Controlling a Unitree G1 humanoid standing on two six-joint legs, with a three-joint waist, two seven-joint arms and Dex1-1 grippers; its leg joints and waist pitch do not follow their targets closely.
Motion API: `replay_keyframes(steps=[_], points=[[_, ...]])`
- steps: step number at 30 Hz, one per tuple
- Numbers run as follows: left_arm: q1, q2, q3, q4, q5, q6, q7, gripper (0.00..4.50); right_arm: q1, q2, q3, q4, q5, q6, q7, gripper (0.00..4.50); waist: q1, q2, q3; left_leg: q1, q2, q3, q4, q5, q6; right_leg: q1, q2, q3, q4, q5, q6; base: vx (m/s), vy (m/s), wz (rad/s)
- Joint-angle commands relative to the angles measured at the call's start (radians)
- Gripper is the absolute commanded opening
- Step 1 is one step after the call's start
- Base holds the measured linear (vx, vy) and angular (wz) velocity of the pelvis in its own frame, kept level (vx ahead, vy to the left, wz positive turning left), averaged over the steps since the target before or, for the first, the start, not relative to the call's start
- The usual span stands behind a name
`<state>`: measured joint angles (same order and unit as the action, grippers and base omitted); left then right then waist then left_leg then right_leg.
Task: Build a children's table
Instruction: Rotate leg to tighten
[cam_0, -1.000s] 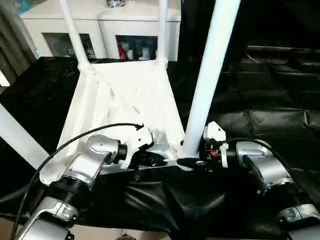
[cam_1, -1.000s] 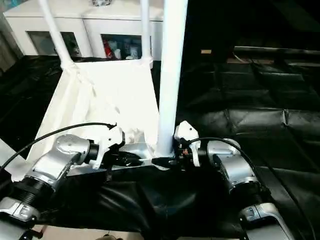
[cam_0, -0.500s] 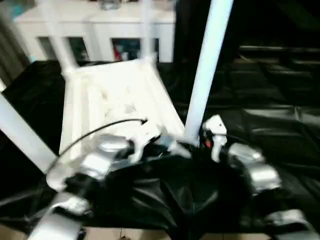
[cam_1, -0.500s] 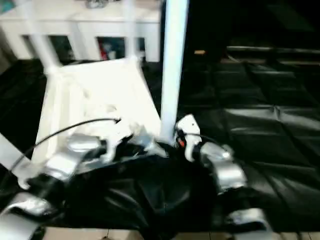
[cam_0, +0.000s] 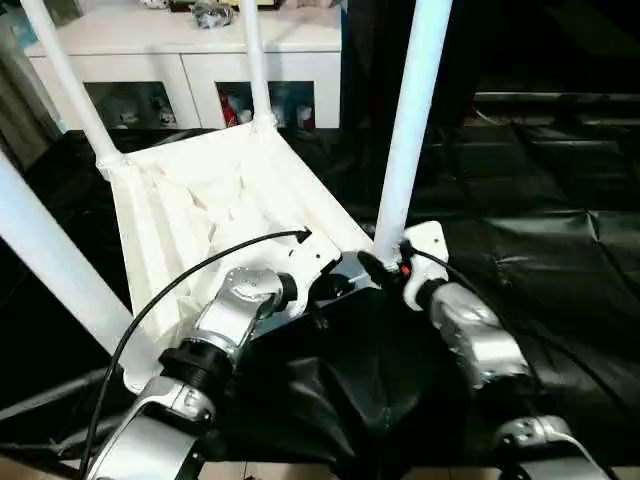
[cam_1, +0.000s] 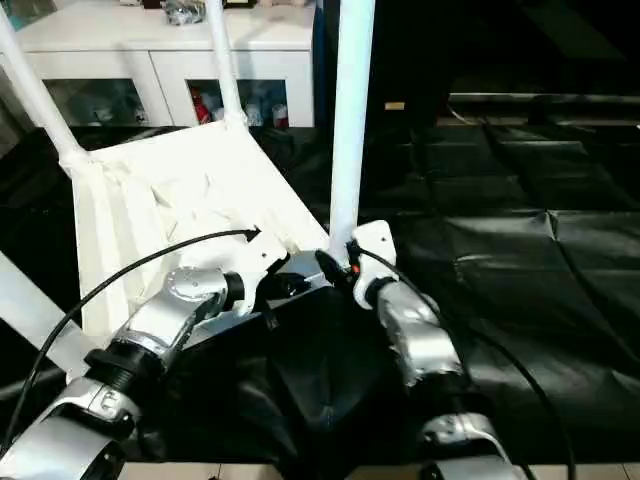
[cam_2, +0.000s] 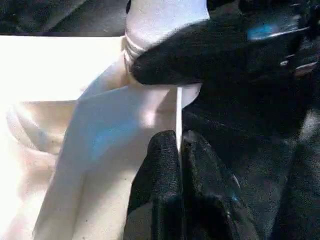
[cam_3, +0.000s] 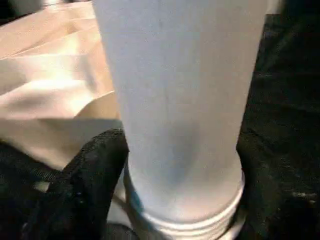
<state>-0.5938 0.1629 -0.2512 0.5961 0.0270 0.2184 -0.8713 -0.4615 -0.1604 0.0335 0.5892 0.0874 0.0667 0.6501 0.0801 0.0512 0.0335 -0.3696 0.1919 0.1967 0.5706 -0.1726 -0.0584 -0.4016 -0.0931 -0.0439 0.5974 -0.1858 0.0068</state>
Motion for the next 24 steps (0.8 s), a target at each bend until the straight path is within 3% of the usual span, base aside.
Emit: replay_keyframes(steps=[1,4,6,11,12,14,15,16,17,18,20,24], points=[[0.010,-0.008,-0.030,-0.062,-0.069,-0.055,-0.107,0.00,0.010,0.001,0.113,-0.044,0.025,-0.007,0.176,3.75,0.005,-0.020,-0.058,0.001,0.028,-0.016,-0.056,-0.201,0.077,0.052,-0.045,0.026,-0.067,-0.148,-0.214,0.000,0.000,0.00],[0.035,0.064,-0.062,-0.107,-0.074,-0.072,-0.239,0.00,0.012,-0.090,0.106,-0.076,0.061,-0.032,0.328,3.75,0.014,-0.018,-0.058,0.002,0.034,-0.011,-0.051,-0.176,0.102,0.045,-0.043,0.025,-0.062,-0.116,-0.234,0.000,0.000,0.00],[0.038,0.080,-0.060,-0.110,-0.078,-0.070,-0.263,0.00,0.015,-0.123,0.111,-0.090,0.072,-0.024,0.388,3.75,0.021,-0.017,-0.060,0.008,0.037,-0.009,-0.050,-0.167,0.106,0.043,-0.042,0.023,-0.061,-0.100,-0.248,0.000,0.000,0.00],[0.044,0.143,-0.069,-0.132,-0.089,-0.046,-0.372,0.00,0.018,-0.226,0.136,-0.112,0.066,-0.023,0.558,3.75,0.033,-0.015,-0.060,0.005,0.042,-0.011,-0.047,-0.157,0.106,0.041,-0.042,0.022,-0.050,-0.062,-0.266,0.000,0.000,0.00],[0.047,0.167,-0.079,-0.143,-0.091,-0.043,-0.407,0.00,0.009,-0.246,0.145,-0.101,0.057,-0.034,0.579,3.75,0.030,-0.023,-0.059,0.005,0.041,-0.010,-0.047,-0.161,0.103,0.041,-0.041,0.021,-0.050,-0.068,-0.265,0.000,0.000,0.00],[0.047,0.180,-0.081,-0.148,-0.094,-0.046,-0.421,0.00,-0.002,-0.258,0.151,-0.087,0.055,-0.039,0.598,3.59,0.032,-0.021,-0.057,0.005,0.041,-0.010,-0.048,-0.175,0.093,0.040,-0.045,0.023,-0.052,-0.096,-0.265,0.000,0.000,0.00],[0.045,0.184,-0.078,-0.144,-0.093,-0.050,-0.425,0.00,-0.008,-0.259,0.154,-0.081,0.056,-0.040,0.606,3.59,0.030,-0.027,-0.056,0.004,0.040,-0.009,-0.048,-0.182,0.087,0.041,-0.045,0.024,-0.053,-0.110,-0.265,0.000,0.000,0.00],[0.044,0.185,-0.076,-0.140,-0.091,-0.054,-0.424,0.00,-0.011,-0.259,0.155,-0.077,0.056,-0.040,0.608,3.49,0.030,-0.025,-0.056,0.005,0.041,-0.010,-0.048,-0.188,0.081,0.040,-0.046,0.024,-0.052,-0.114,-0.266,0.000,0.000,0.00],[0.042,0.185,-0.073,-0.136,-0.088,-0.058,-0.422,0.00,-0.015,-0.256,0.156,-0.073,0.057,-0.041,0.609,3.38,0.028,-0.031,-0.054,0.003,0.041,-0.010,-0.049,-0.193,0.079,0.040,-0.046,0.024,-0.053,-0.121,-0.265,0.000,0.000,0.00],[0.041,0.184,-0.069,-0.132,-0.087,-0.061,-0.417,0.00,-0.018,-0.254,0.158,-0.069,0.057,-0.040,0.609,3.31,0.028,-0.031,-0.054,0.004,0.040,-0.011,-0.049,-0.194,0.075,0.041,-0.047,0.024,-0.053,-0.130,-0.263,0.000,0.000,0.00],[0.040,0.184,-0.066,-0.129,-0.089,-0.059,-0.415,0.00,-0.019,-0.250,0.163,-0.069,0.059,-0.038,0.615,3.04,0.029,-0.037,-0.053,0.004,0.040,-0.010,-0.049,-0.192,0.075,0.041,-0.048,0.026,-0.054,-0.139,-0.257,0.000,0.000,0.00],[0.051,0.178,-0.060,-0.143,-0.097,-0.052,-0.393,0.00,-0.004,-0.238,0.170,-0.086,0.070,-0.024,0.622,2.83,0.030,-0.038,-0.055,0.004,0.039,-0.009,-0.045,-0.157,0.085,0.041,-0.047,0.026,-0.049,-0.108,-0.259,0.000,0.000,0.00]])
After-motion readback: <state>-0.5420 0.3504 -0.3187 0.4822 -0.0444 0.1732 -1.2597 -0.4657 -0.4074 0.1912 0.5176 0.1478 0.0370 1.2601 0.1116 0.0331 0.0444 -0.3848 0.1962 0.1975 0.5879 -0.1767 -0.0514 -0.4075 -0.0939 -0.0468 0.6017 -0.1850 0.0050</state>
